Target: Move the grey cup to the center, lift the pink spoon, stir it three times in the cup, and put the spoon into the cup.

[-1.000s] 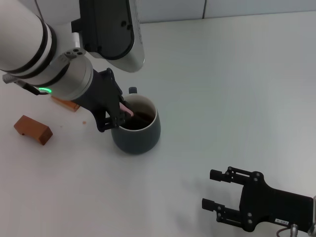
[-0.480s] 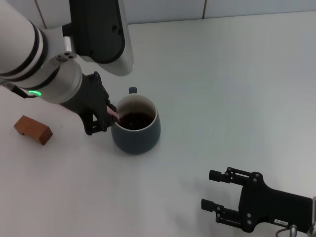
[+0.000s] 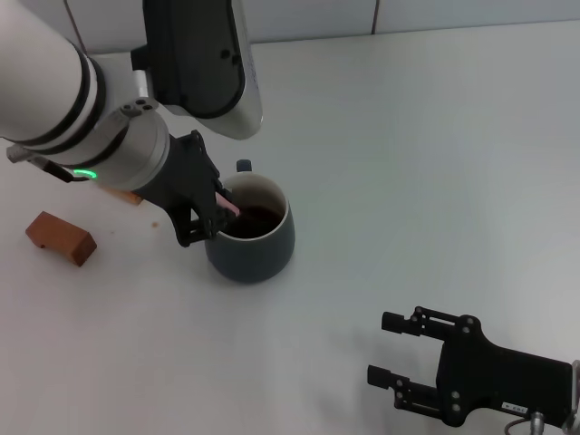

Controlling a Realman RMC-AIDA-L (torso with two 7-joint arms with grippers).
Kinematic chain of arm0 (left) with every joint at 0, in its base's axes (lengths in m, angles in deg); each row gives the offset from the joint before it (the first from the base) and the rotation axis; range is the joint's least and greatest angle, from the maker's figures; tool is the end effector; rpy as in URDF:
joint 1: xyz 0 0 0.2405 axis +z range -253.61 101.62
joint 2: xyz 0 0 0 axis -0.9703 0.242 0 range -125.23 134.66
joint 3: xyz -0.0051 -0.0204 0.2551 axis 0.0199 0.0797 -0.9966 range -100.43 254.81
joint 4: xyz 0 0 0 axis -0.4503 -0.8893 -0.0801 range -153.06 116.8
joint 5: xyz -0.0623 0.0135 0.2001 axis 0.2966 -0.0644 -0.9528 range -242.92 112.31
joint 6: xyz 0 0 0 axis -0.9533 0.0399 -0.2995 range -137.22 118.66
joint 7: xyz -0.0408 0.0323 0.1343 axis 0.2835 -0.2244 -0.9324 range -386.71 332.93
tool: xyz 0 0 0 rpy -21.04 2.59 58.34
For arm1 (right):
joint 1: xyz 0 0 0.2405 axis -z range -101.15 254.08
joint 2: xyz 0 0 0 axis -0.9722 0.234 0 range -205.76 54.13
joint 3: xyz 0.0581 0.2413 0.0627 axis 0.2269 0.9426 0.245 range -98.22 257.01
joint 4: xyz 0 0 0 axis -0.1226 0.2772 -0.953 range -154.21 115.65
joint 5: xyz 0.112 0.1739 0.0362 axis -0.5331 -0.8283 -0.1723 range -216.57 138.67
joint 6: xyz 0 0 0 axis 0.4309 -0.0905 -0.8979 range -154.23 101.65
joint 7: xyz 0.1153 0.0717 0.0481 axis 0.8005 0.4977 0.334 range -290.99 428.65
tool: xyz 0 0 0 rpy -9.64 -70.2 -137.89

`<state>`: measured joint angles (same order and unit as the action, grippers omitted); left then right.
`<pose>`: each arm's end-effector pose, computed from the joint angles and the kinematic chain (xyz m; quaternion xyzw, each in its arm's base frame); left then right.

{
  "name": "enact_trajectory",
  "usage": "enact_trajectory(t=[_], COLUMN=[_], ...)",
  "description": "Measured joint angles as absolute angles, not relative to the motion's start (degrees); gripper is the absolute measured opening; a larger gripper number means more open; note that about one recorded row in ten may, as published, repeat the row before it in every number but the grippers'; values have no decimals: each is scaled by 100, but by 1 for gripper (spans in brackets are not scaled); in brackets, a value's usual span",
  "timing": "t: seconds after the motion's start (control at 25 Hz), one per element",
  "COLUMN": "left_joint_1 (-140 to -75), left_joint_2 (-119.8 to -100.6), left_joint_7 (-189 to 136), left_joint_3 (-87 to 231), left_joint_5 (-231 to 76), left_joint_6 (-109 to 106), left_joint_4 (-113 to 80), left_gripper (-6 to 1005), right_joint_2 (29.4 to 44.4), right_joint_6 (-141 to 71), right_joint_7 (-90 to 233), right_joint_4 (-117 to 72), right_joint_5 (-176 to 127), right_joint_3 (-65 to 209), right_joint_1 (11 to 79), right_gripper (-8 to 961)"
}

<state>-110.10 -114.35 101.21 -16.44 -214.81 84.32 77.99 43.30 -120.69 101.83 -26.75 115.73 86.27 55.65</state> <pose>-0.1075 0.3240 -0.0087 -0.9647 0.0184 0.2211 0.1418 0.3147 0.1980 -0.0711 -0.9261 0.1481 0.3149 0.1459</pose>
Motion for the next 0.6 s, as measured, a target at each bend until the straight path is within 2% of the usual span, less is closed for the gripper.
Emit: enact_trajectory(t=[0.48, 0.6], left_joint_1=[-10998, -10855], left_joint_2=[-11434, -11414], left_joint_7=[10144, 10025], left_joint_3=[-1587, -1383], left_joint_5=[-21357, -20902], left_joint_6=[8430, 8412], left_joint_4=[7767, 8087], left_gripper=[173, 260], right_joint_2=[4327, 4327], right_joint_6=[-12070, -12057], right_joint_7=[10188, 10188], right_joint_4=[-2675, -2675], right_joint_5=[11574, 11567], right_joint_3=[8625, 8626], right_joint_1=[5536, 5529], right_gripper=[676, 676])
